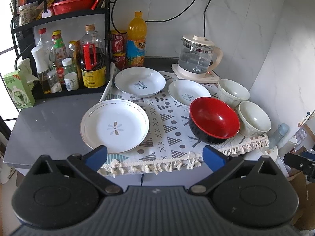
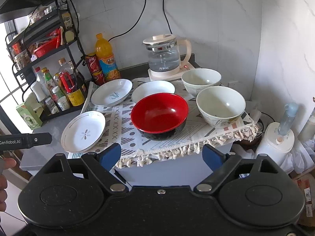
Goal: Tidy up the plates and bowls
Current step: 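Move both grippers toward the cream-white bowls beside the red bowl, then close both grippers on the rim of the large cream-white bowl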
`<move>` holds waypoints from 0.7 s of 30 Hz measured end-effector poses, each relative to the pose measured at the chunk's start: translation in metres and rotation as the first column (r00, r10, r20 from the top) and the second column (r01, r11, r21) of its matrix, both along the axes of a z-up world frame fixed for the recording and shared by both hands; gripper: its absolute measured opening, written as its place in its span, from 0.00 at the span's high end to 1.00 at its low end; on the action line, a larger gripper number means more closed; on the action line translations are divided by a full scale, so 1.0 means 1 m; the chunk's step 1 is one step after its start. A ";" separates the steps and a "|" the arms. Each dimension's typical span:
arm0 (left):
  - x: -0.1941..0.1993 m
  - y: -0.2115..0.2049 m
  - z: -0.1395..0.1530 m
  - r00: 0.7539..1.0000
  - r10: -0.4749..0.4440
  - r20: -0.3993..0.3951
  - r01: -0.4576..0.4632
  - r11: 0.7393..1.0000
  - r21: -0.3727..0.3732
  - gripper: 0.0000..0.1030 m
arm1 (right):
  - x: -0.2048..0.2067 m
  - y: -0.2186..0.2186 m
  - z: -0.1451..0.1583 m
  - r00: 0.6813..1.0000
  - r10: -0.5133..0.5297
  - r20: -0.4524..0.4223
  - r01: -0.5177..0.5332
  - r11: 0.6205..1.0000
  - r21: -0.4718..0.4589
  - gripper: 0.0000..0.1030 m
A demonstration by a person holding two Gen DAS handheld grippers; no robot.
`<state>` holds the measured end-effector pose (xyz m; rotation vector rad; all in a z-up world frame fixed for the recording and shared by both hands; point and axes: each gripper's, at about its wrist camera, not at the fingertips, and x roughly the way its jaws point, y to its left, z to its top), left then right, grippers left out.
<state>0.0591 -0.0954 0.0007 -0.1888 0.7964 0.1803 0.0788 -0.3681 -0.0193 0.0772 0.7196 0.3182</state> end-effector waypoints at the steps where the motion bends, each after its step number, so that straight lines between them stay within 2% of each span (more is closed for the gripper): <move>1: 0.004 -0.001 0.000 1.000 -0.003 -0.001 0.003 1.000 -0.003 0.01 | 0.002 -0.002 -0.001 1.000 -0.008 0.001 0.008 1.000 0.006 0.14; 12: 0.055 -0.016 -0.007 0.997 -0.070 0.020 0.071 0.996 -0.044 0.02 | 0.037 -0.015 -0.009 0.999 -0.038 -0.007 0.038 0.998 0.045 0.20; 16: 0.088 -0.025 -0.014 0.991 -0.131 0.038 0.133 0.990 -0.054 0.02 | 0.057 -0.020 -0.015 0.996 -0.082 -0.020 0.083 0.996 0.037 0.28; 18: 0.105 -0.030 -0.017 0.987 -0.155 0.034 0.157 0.986 -0.057 0.06 | 0.068 -0.024 -0.017 0.994 -0.103 -0.036 0.105 0.994 0.042 0.33; 21: 0.132 -0.036 -0.024 0.981 -0.193 0.021 0.194 0.978 -0.079 0.10 | 0.083 -0.028 -0.020 0.989 -0.141 -0.040 0.143 0.989 0.033 0.33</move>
